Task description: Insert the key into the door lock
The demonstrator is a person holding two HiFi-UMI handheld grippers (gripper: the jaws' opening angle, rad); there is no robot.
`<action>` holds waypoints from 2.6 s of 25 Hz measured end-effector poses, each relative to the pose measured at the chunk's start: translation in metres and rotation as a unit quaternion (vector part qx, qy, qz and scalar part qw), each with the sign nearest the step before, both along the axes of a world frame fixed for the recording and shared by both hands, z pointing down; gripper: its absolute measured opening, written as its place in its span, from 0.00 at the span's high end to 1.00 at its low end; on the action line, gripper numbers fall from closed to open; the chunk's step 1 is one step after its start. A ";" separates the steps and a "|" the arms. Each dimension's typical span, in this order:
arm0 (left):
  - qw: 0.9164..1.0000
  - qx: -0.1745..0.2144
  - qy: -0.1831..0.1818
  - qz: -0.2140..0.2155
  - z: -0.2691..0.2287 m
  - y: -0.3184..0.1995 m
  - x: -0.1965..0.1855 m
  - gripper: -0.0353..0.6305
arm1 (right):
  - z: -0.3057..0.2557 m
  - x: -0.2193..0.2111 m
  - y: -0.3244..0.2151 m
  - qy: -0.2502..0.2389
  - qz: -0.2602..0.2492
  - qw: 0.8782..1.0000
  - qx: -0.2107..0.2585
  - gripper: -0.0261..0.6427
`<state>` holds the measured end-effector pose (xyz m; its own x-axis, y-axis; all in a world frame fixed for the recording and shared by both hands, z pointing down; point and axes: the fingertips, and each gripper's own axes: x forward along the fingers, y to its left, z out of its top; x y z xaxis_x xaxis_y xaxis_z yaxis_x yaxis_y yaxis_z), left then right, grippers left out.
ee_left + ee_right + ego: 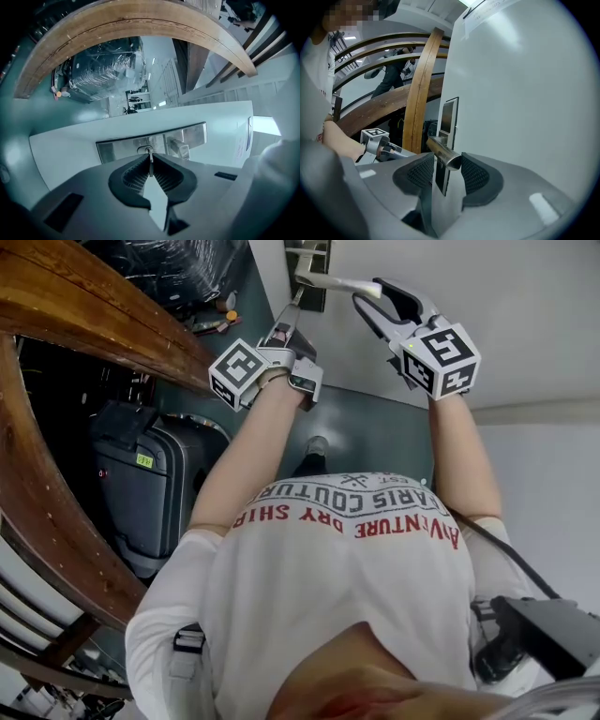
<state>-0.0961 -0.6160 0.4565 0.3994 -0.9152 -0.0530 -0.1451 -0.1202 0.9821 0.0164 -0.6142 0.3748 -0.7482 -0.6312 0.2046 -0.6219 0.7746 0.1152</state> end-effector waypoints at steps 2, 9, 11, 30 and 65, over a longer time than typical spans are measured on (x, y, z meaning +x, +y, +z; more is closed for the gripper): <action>1.000 -0.001 0.004 -0.006 0.000 -0.003 0.003 0.91 | 0.000 0.000 0.000 -0.001 0.000 1.000 0.000 0.71; 1.000 -0.005 0.016 -0.018 0.005 -0.009 0.007 0.91 | 0.002 -0.001 0.003 -0.001 0.000 1.000 -0.004 0.71; 1.000 -0.003 0.018 -0.022 0.005 -0.010 0.007 0.91 | 0.002 -0.002 0.004 -0.002 -0.001 1.000 -0.004 0.71; 0.995 -0.011 0.068 -0.069 0.006 -0.025 0.015 0.91 | 0.002 -0.001 0.000 -0.002 -0.003 1.000 -0.006 0.71; 0.802 0.253 -0.523 0.141 -0.099 0.183 0.092 0.94 | -0.009 0.025 0.191 0.025 -0.084 0.995 -0.036 0.87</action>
